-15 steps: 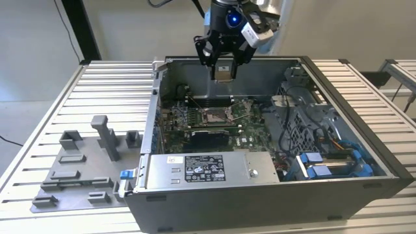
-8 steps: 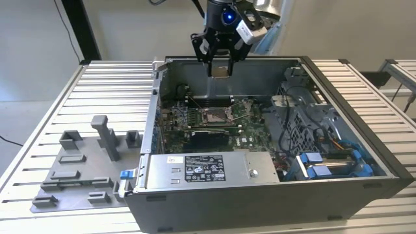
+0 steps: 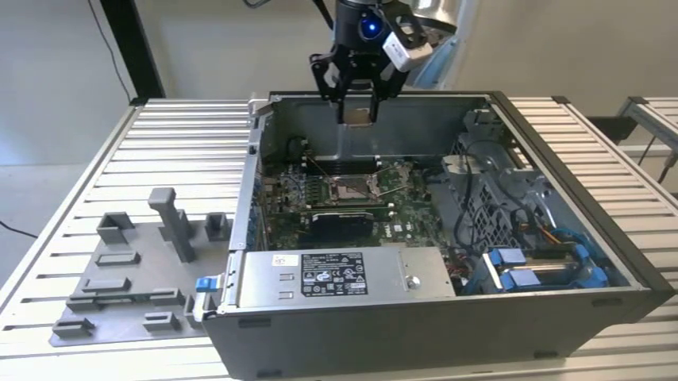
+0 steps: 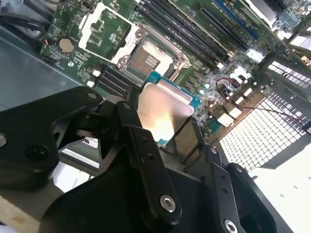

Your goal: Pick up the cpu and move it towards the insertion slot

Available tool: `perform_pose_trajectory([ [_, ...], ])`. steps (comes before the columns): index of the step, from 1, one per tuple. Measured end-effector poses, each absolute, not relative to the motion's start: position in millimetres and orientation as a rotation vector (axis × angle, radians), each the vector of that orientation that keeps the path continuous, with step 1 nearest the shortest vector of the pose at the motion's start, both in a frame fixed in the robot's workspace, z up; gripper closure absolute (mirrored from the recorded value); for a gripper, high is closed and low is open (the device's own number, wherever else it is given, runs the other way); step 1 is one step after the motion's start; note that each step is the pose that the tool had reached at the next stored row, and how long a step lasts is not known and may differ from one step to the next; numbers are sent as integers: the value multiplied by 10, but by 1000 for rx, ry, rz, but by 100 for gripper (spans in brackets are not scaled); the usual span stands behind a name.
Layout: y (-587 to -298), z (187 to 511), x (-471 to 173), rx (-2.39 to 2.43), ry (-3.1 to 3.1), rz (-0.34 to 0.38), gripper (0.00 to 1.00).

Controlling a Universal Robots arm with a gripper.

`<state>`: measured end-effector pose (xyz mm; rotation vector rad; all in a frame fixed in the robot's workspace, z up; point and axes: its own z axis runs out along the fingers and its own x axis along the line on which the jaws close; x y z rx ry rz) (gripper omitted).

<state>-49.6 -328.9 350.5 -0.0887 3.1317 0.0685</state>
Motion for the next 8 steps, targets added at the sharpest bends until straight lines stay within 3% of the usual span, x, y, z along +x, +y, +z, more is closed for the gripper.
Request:
perform_pose_trajectory([
  [8,-3287,3503,-524,-85,3132,69,100],
])
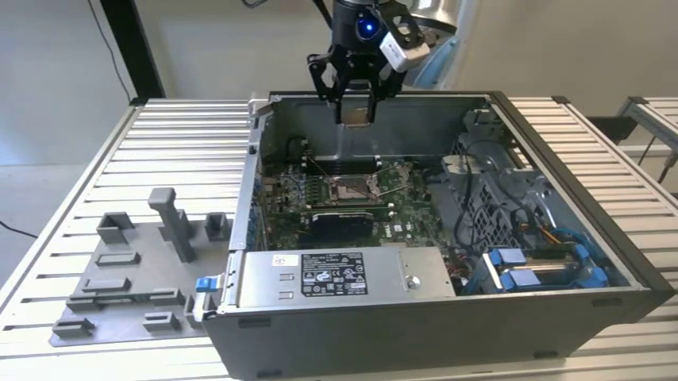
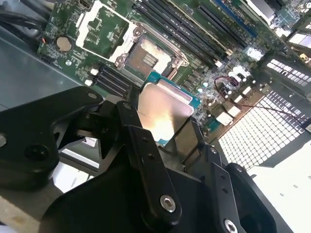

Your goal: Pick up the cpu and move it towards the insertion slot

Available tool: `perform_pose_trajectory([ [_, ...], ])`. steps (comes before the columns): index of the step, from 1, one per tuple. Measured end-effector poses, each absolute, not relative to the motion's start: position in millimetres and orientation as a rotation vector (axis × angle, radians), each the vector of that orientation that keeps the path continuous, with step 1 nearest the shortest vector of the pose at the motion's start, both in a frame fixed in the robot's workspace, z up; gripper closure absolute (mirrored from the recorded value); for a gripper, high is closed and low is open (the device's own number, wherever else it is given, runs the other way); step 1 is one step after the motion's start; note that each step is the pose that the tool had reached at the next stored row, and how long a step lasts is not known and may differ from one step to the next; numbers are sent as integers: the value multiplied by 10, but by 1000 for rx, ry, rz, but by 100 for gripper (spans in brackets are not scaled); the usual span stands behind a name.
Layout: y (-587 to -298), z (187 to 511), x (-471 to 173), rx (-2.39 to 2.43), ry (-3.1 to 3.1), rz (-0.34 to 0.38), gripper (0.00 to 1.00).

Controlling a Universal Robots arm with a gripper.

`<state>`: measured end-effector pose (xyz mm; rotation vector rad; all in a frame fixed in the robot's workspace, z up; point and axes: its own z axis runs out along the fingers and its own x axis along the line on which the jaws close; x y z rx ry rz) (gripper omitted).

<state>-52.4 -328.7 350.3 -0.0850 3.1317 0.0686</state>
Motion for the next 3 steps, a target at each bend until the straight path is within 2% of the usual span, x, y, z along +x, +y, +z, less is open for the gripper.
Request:
perform_pose_trajectory([
  [3,-3287,3503,-526,-85,3132,69,100],
])
